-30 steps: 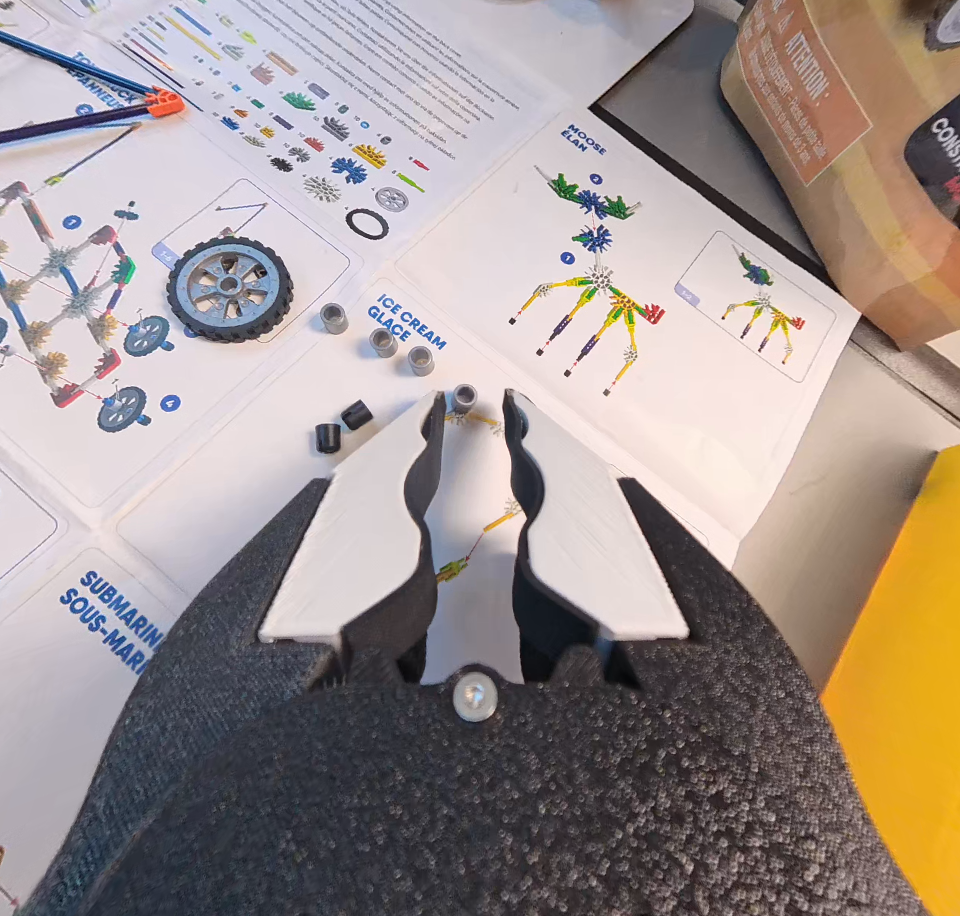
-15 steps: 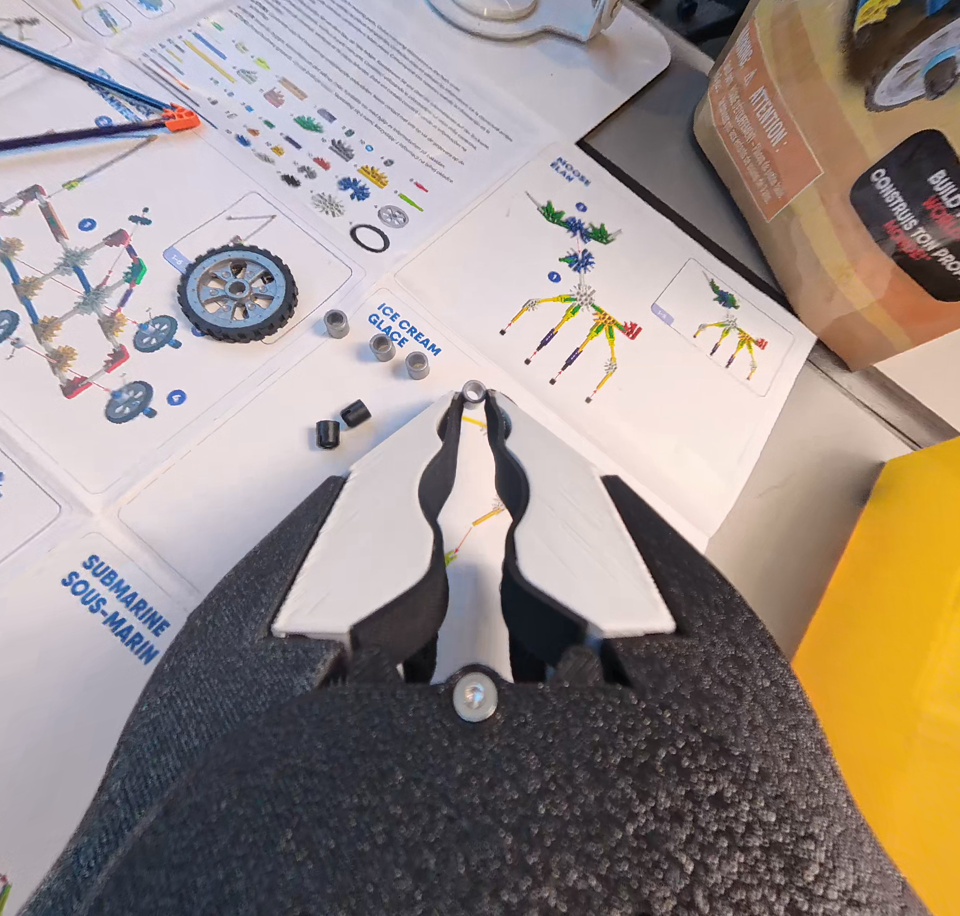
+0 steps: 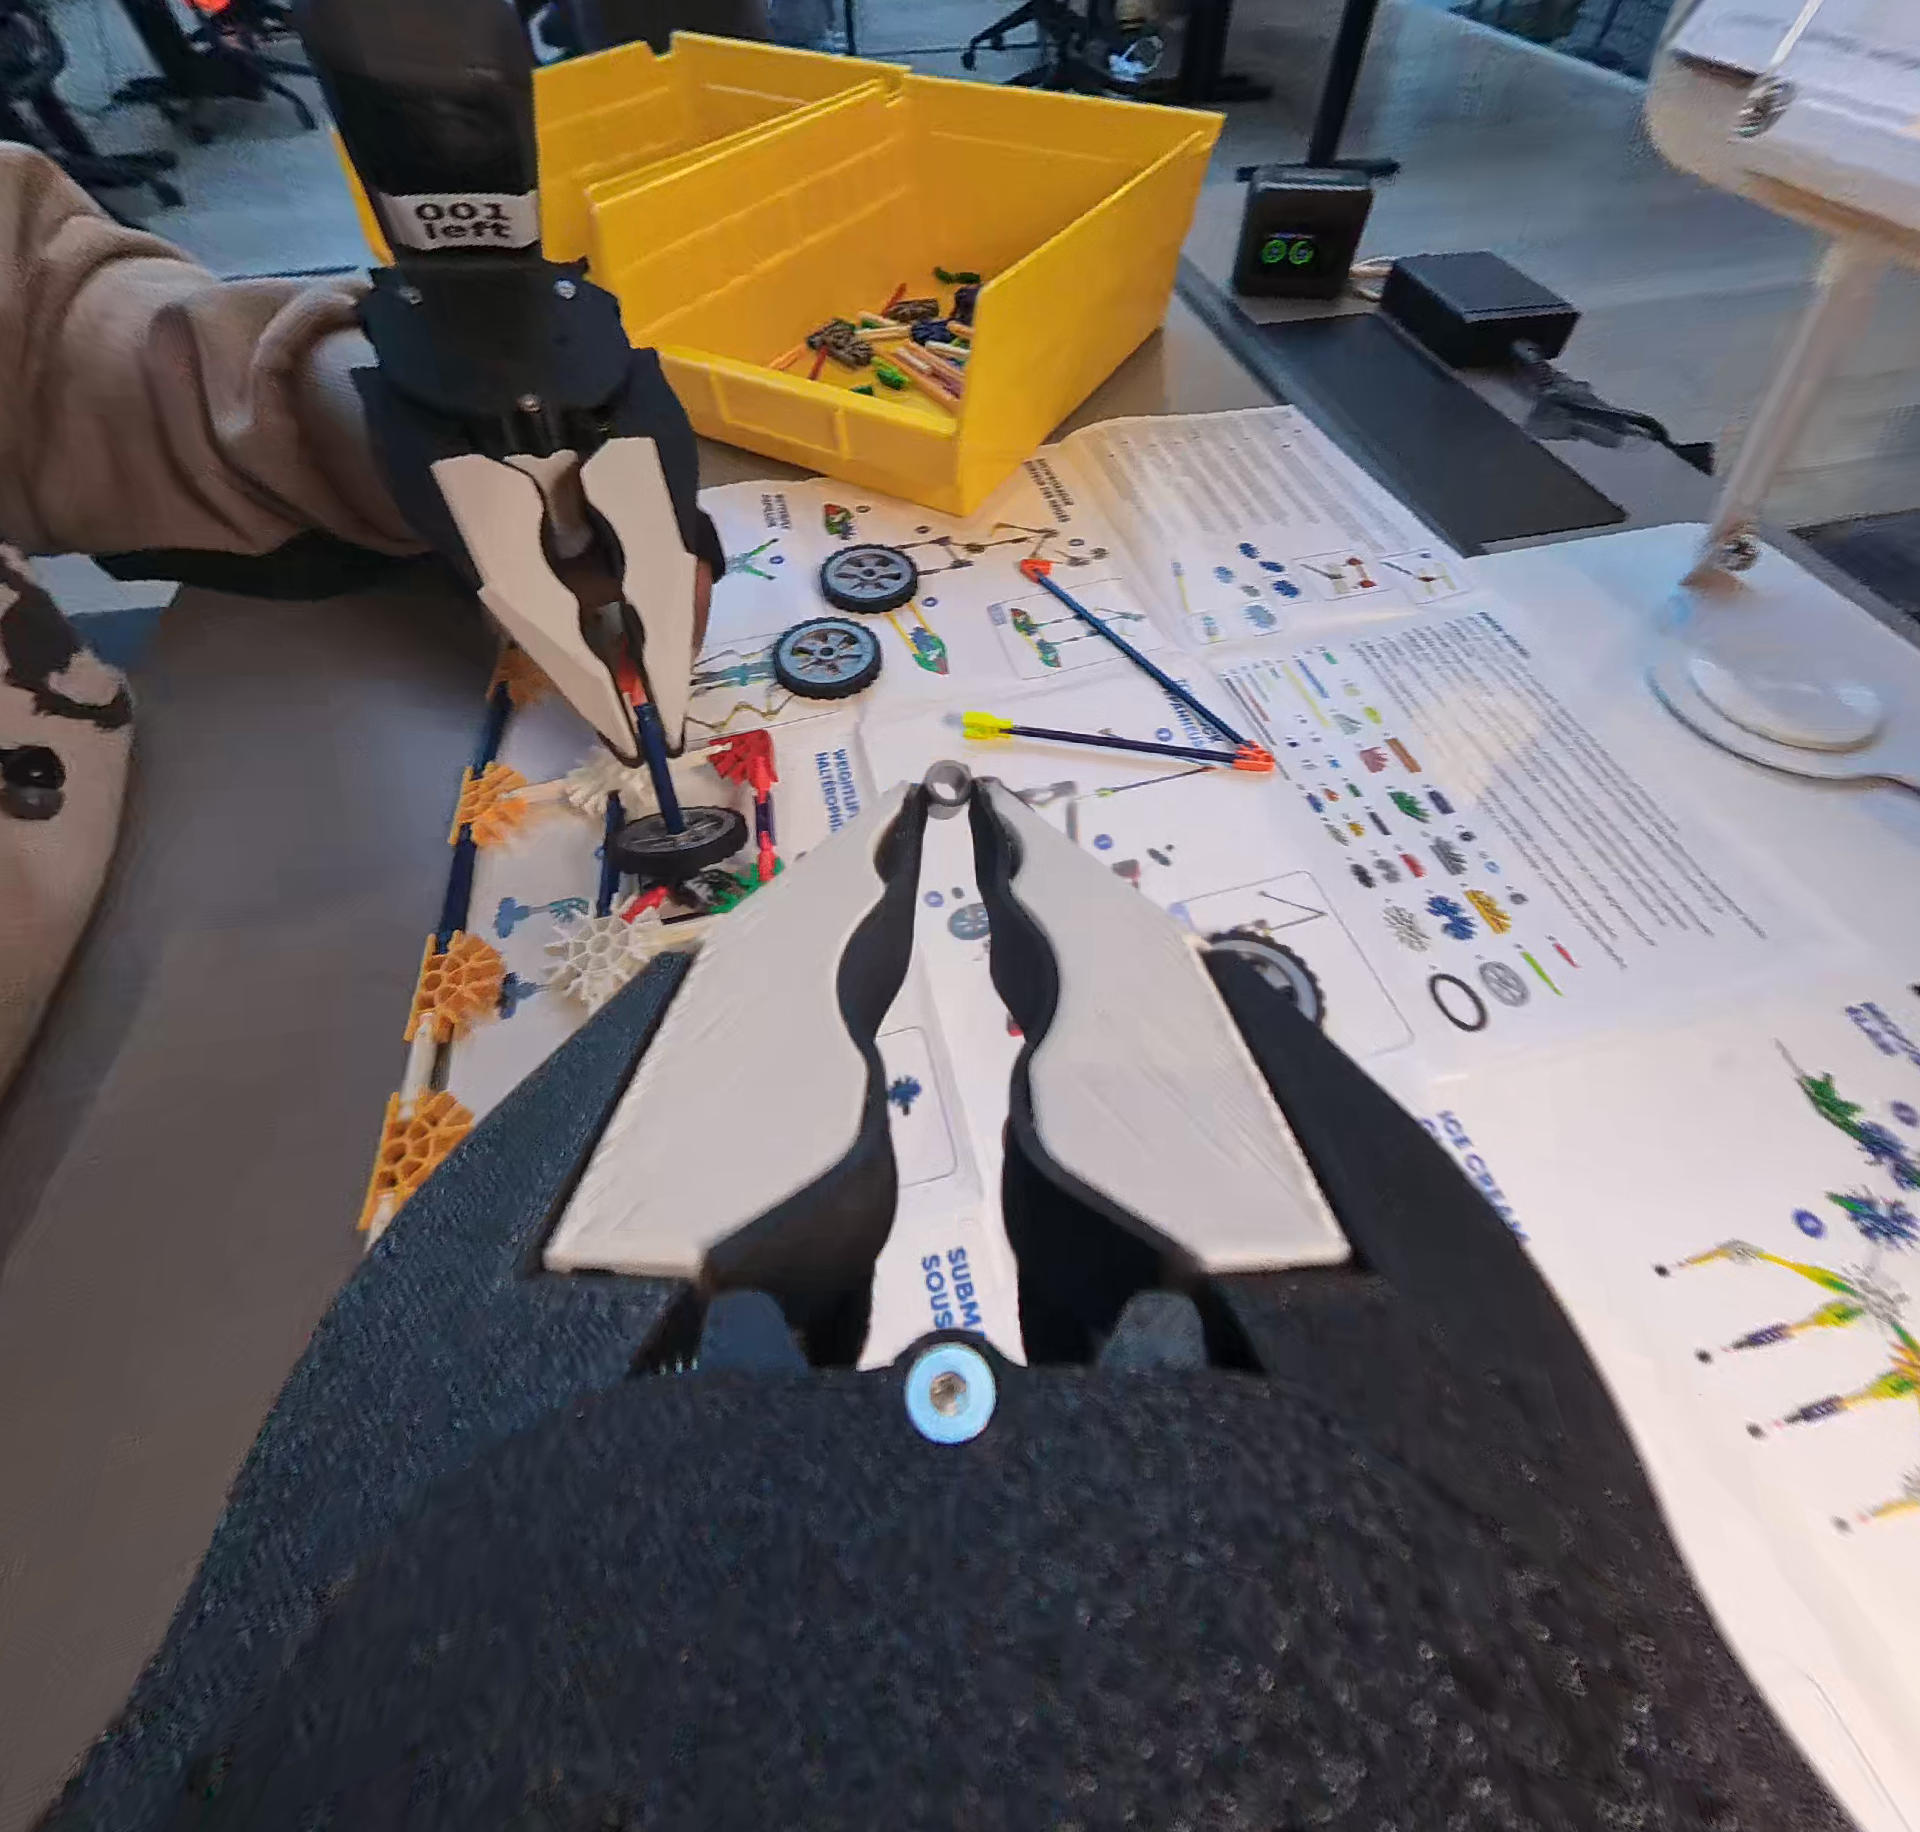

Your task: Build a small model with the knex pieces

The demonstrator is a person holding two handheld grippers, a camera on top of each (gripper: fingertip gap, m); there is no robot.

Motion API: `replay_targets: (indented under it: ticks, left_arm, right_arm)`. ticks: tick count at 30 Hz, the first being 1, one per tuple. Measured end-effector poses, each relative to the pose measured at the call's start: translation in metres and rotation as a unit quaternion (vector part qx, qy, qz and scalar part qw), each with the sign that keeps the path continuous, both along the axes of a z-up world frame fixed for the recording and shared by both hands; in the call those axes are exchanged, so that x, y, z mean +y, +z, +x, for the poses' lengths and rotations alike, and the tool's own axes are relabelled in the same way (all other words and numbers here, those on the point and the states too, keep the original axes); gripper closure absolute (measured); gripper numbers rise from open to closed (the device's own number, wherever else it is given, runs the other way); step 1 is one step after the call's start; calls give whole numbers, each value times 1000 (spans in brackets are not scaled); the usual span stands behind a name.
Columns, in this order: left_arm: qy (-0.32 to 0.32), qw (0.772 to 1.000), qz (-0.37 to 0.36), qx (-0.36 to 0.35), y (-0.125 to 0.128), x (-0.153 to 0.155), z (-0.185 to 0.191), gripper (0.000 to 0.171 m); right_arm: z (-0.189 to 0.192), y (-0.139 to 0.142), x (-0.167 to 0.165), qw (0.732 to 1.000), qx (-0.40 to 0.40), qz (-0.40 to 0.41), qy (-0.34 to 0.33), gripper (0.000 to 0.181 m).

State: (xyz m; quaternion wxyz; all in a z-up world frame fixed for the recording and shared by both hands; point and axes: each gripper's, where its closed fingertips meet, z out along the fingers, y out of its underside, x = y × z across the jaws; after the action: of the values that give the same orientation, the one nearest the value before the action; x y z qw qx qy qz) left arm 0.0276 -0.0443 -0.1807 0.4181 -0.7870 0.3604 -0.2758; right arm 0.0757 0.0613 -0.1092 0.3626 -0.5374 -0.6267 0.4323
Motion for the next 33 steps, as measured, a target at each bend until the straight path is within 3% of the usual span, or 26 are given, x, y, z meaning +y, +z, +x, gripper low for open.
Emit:
replay_targets:
  ticks: [12,33]
  left_arm:
    - [-1,1000,5,3,2,0,-2,167]
    - [-11,1000,3,19,-4,-2,-5,167]
  right_arm:
    - [-17,-36,-72,991,-68,-3,116,175]
    - [-20,-52,-82,989,-84,-11,124,175]
